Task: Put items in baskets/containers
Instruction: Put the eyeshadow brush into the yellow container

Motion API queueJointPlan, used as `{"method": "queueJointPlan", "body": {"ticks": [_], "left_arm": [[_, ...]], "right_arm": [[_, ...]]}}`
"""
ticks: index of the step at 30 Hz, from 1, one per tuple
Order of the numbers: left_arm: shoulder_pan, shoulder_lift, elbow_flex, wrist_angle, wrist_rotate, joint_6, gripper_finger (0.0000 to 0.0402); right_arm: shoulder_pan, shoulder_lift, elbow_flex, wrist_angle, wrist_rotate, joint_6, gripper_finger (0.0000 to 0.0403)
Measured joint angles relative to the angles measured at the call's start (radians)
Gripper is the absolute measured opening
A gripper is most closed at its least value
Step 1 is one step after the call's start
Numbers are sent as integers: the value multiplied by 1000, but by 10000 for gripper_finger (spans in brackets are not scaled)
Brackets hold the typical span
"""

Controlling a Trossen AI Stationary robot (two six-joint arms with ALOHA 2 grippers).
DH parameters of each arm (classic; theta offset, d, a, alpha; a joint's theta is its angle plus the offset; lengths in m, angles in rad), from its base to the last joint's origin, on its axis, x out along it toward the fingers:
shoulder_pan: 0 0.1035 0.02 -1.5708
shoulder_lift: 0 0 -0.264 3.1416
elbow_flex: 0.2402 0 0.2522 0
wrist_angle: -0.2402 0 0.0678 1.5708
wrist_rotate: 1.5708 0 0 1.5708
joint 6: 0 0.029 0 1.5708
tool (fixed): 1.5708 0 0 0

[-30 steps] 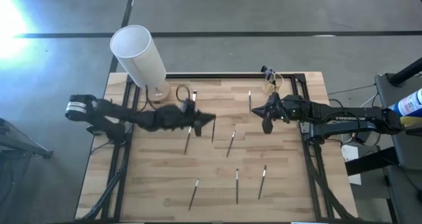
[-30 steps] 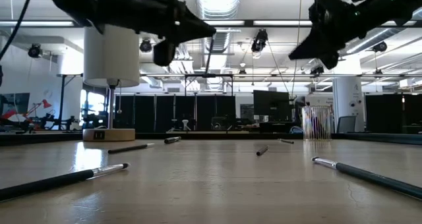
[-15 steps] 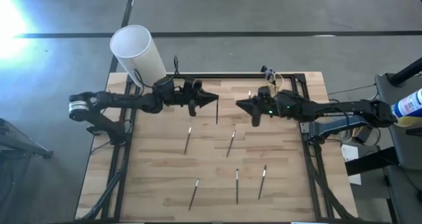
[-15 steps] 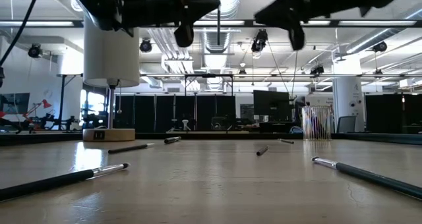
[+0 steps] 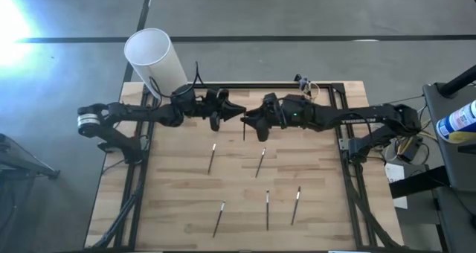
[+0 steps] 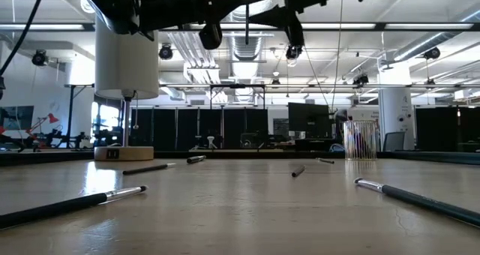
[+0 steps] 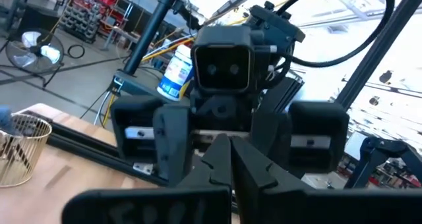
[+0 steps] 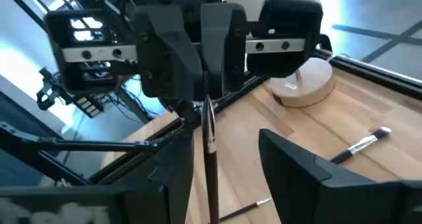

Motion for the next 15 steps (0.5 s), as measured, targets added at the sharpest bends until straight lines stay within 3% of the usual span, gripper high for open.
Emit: {"method": "queueJointPlan", "body": {"ticks": [4, 11, 15], "left_arm": [[0, -1, 0, 1, 0, -1, 0], [0, -1, -1, 0, 1, -9, 0], [4, -2, 2, -18, -1, -52, 0]], "right_arm": [[11, 27, 37, -21, 5, -28, 130], [21, 3, 44, -41, 35, -92, 24], [22, -24, 39, -92, 51, -117, 18]]}}
